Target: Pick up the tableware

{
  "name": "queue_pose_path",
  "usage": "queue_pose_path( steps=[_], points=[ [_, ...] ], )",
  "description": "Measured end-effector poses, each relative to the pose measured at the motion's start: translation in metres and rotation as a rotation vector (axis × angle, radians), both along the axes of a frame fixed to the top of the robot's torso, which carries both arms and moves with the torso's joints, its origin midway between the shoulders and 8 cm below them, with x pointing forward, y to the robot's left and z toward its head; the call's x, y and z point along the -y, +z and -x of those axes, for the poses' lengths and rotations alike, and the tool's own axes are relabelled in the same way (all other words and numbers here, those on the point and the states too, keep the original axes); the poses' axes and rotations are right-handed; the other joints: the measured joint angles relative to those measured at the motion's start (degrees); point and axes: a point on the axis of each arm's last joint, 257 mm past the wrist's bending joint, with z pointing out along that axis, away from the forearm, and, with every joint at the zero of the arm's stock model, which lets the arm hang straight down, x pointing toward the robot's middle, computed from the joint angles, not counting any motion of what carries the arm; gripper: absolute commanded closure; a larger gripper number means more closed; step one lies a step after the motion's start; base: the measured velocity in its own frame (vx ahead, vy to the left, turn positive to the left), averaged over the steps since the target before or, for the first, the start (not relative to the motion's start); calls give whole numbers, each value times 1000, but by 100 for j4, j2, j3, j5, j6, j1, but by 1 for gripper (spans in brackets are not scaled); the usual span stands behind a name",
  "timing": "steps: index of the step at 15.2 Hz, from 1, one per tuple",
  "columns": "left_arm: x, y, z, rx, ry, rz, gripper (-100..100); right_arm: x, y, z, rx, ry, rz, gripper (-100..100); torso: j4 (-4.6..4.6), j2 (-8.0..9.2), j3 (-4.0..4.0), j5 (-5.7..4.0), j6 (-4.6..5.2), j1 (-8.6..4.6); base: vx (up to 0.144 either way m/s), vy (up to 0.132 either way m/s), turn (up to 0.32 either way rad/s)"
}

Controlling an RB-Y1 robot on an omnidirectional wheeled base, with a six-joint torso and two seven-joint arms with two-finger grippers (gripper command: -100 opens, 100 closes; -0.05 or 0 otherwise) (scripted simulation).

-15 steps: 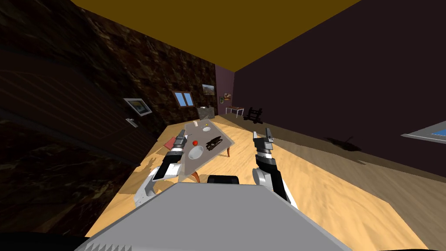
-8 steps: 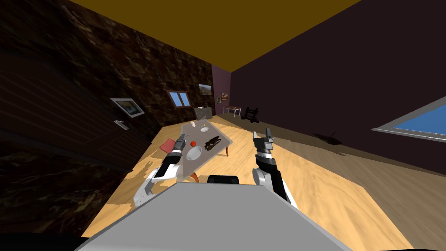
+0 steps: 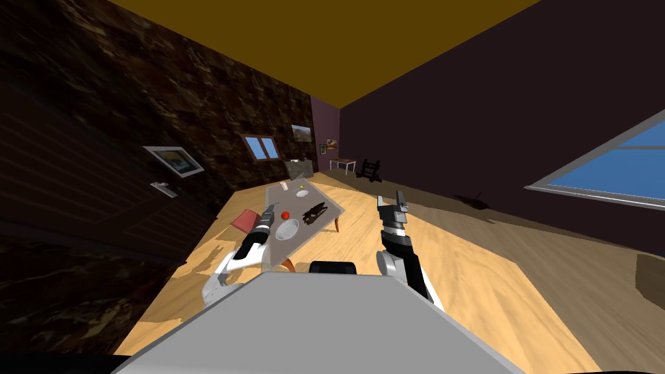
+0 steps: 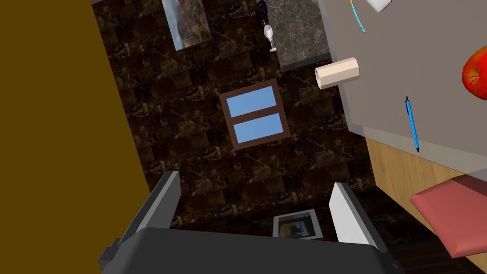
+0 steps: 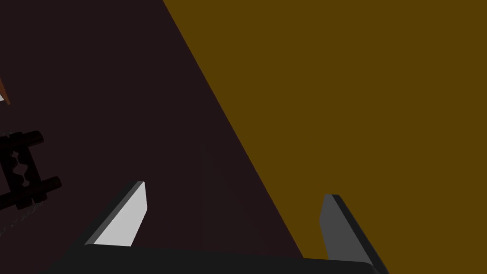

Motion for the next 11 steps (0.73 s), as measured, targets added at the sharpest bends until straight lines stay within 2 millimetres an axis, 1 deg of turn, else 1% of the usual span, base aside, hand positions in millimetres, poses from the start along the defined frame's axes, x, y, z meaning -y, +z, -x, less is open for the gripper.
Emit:
queue_pose_path(
  steps=[5, 7, 11],
  points=[
    [-36, -45, 13, -129, 85, 57, -100, 0, 0, 0, 0, 0, 0, 0, 0, 0, 0, 1, 3, 1, -17, 7, -124],
    [-43, -74, 22, -188, 123, 91, -100, 0, 0, 0, 0, 0, 0, 0, -1, -1, -1, 1, 3, 0, -12, 8, -126],
    [-61, -106, 34, -276, 178, 145, -100, 0, 0, 0, 0, 0, 0, 0, -1, -5, -3, 0, 1, 0, -5, 5, -88]
  ],
)
